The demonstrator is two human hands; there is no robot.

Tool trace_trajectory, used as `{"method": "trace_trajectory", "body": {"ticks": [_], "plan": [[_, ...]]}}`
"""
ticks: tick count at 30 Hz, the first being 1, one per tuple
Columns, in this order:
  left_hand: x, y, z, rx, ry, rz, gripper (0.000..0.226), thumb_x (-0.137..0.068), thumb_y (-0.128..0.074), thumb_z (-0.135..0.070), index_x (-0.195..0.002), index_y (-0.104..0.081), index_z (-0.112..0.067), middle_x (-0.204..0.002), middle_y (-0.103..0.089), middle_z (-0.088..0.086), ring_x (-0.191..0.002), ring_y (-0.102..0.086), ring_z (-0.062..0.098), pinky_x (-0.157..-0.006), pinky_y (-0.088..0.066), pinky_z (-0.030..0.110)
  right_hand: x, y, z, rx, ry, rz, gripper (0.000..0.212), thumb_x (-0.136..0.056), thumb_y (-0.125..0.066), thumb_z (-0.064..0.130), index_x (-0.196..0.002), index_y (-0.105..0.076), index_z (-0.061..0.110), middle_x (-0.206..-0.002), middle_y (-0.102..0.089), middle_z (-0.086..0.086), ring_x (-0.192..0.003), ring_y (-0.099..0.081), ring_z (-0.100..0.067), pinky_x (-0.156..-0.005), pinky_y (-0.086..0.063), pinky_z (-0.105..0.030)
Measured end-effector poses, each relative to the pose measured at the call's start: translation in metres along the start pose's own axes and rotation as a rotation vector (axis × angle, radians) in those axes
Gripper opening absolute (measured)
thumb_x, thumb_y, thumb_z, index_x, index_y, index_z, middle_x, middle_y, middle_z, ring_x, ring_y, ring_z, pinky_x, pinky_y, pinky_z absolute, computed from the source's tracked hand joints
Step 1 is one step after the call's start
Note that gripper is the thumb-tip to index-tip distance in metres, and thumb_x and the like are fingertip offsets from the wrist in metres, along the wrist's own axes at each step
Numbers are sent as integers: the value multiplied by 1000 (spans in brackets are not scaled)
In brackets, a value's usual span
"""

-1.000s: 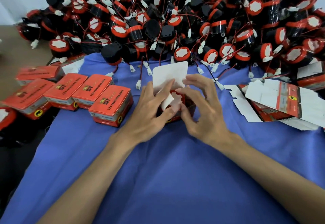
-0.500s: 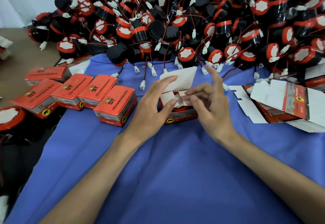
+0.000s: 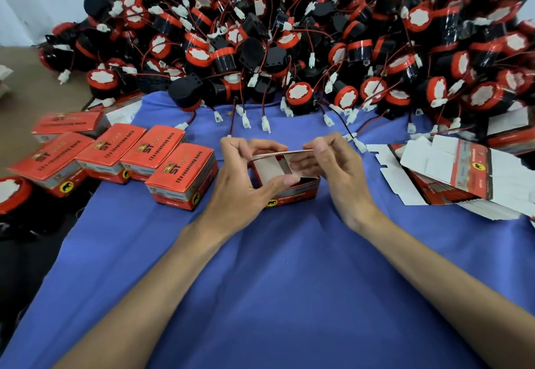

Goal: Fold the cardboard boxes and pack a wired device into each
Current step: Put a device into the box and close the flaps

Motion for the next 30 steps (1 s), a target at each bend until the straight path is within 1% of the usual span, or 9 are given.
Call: {"method": "trace_trajectory", "body": {"ticks": [2, 5, 8, 12, 19, 21, 24, 27, 30], "plan": [[1, -1, 1, 16, 27, 21, 43, -83, -61, -43, -101, -25, -29, -116, -63, -5, -111, -61, 9, -92, -50, 30, 0, 1, 0, 14, 7, -16, 26, -83, -60, 36, -84, -57, 11, -79, -73, -3, -76, -71, -16, -69, -53, -22], [-1, 1, 5, 8, 58, 41, 33, -90, -47, -47, -118, -41, -31, -115, -66, -10, -107, -62, 4, -84, -47, 16, 1, -1, 0, 39, 23, 7, 12, -91, -58, 19, -92, -63, 7, -84, -70, -1, -78, -70, -12, -73, -53, -22], [-1, -1, 7, -52, 56, 80, 41, -92, -43, -45, -119, -61, -18, -117, -65, -6, -108, -61, 8, -84, -49, 18, 3, -1, 0, 91, 34, 41, 13, -93, -55, 12, -101, -66, 11, -89, -69, 5, -83, -67, -4, -74, -51, -17], [-2, 1, 4, -117, 27, 92, 41, -91, -46, -41, -121, -60, -17, -119, -63, -3, -111, -59, 9, -88, -49, 21, 3, -2, 7, 114, 88, 73, 20, -91, -56, 6, -103, -63, 21, -87, -69, 15, -83, -66, 3, -73, -49, -13], [-2, 2, 1, -204, -67, 71, 27, -94, -55, -21, -121, -61, -20, -119, -63, -7, -112, -57, 1, -95, -47, 23, 2, 1, 5, 151, 91, 43, 25, -88, -62, 2, -99, -65, 25, -90, -69, 17, -83, -66, 4, -75, -49, -12], [-3, 2, -1, -218, -109, 80, 28, -94, -56, -18, -122, -60, -20, -122, -61, -6, -117, -56, 4, -99, -47, 27, 1, 3, 8, 220, 130, 12, 27, -87, -64, 2, -101, -66, 25, -90, -68, 13, -84, -65, 3, -75, -48, -13], [0, 0, -1, -282, -148, 107, 33, -94, -56, -19, -127, -59, -15, -128, -59, -5, -122, -55, 9, -103, -46, 32, 5, 1, 14, 423, 250, 5, 24, -86, -66, 6, -108, -68, 16, -82, -63, -5, -76, -57, -7, -71, -46, -18], [3, -1, -5, -363, -213, 137, 34, -95, -55, -19, -128, -60, -10, -131, -59, -2, -125, -53, 11, -106, -43, 32, 2, 5, 12, 522, 252, 37, 32, -83, -69, 10, -114, -64, 13, -77, -46, -1, -72, -42, 0, -68, -38, -14], [2, -1, -7, -406, -257, 165, 33, -95, -55, -16, -126, -61, -7, -132, -59, 1, -126, -53, 14, -107, -42, 33, -2, 4, 8, 508, 201, 147, 37, -81, -70, 10, -117, -61, 10, -77, -45, -4, -70, -42, 0, -66, -37, -16]]}}
Point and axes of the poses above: each hand's wrist, its own x-axis away from the middle knuckle, its own y-axis out of the back of the hand, z = x × y, the point moved 9 cm from there along -x, towards the middle knuckle
